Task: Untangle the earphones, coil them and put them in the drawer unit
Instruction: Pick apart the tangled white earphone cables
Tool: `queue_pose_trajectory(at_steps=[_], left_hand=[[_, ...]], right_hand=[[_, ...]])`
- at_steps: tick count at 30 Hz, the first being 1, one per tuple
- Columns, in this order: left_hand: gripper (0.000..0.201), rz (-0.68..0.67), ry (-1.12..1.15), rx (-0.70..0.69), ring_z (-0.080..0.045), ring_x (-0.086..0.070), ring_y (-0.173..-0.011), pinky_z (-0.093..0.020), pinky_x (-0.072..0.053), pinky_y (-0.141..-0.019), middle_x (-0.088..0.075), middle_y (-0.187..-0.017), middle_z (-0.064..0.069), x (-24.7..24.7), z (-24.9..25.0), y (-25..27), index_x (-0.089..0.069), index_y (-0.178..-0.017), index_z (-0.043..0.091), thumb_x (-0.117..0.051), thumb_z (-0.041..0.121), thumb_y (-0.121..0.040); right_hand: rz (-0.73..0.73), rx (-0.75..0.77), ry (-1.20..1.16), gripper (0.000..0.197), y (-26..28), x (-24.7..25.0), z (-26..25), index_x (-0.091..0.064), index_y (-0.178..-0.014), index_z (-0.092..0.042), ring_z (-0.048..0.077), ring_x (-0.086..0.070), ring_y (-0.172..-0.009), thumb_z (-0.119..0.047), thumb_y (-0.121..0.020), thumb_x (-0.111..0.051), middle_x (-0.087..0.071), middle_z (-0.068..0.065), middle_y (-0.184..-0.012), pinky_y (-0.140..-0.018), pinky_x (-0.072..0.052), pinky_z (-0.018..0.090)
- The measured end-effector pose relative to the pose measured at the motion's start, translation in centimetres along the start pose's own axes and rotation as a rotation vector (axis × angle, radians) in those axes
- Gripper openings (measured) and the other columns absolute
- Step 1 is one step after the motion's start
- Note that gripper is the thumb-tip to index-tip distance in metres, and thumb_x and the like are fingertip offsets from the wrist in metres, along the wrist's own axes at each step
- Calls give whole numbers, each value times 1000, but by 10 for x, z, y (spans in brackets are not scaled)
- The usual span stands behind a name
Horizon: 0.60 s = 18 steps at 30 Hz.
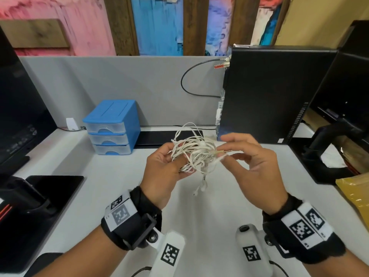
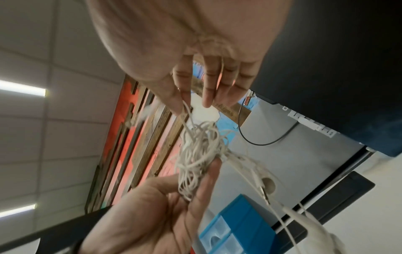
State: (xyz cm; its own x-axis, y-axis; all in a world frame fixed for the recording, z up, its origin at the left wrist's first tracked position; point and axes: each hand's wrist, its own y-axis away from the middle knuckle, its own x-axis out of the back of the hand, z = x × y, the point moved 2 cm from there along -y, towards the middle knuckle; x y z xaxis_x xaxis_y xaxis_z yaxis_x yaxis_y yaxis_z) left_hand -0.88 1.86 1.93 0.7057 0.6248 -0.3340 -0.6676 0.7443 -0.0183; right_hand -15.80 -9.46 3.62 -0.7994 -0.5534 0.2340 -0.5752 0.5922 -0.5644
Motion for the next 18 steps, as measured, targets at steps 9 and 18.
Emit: queue_pose_trajectory(at_steps=[9, 18], left_hand=[[30, -22, 130, 138, -37, -70, -99, -34, -60, -73, -72, -110, -19, 3, 0, -4, -63, -116, 4, -58, -8, -89], [35, -61, 327, 243, -28, -74, -94, -30, -60, -77, -71, -116, -15, 5, 5, -8, -60, -117, 10, -42, -9, -94]], right_hand=[[78, -165, -130, 21, -3, 3, 1, -77, -98, -23, 8, -64, -81, -30, -90, -59, -73, -5, -91, -63, -50, 20], [69, -197, -244, 12, -3, 3, -4, -75, -86, -10, 21, -65, -62, -2, -88, -65, -73, 12, -75, -56, -52, 27]])
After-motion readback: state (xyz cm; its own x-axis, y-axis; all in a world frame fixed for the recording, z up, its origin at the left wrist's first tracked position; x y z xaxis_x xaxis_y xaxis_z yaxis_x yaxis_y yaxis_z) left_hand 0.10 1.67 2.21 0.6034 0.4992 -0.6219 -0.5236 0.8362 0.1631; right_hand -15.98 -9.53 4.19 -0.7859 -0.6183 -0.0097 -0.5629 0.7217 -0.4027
